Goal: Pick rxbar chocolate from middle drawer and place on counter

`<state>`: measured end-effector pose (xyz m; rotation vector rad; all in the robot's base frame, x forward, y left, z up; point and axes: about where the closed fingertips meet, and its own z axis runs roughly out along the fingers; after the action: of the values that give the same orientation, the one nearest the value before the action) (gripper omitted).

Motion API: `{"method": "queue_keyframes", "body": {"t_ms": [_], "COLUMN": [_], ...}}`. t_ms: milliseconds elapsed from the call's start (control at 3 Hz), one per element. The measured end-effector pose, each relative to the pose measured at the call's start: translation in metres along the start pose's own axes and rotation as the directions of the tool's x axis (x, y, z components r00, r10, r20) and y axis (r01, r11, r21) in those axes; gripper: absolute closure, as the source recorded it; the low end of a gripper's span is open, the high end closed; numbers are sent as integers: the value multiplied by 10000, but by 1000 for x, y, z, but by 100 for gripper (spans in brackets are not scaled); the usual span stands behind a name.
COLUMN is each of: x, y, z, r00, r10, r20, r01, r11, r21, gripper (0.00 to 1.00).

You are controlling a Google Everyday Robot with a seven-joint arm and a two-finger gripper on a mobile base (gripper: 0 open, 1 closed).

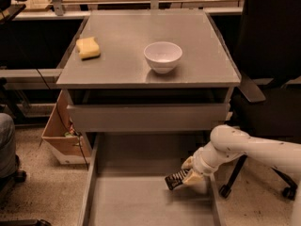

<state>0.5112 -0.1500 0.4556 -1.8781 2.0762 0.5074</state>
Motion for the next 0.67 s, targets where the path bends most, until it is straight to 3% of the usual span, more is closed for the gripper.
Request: {"method": "queue_keyframes", "body": {"t_ms": [333,667], "x": [-7,-23], "y": [13,14], "z": [-38,-93], "r00": [9995,9968], "r10": [-264,-701], "r20": [-152,-373], "r01": [268,731], "r11": [9993,9935], "r21": [270,868], "gripper": [100,100]}}
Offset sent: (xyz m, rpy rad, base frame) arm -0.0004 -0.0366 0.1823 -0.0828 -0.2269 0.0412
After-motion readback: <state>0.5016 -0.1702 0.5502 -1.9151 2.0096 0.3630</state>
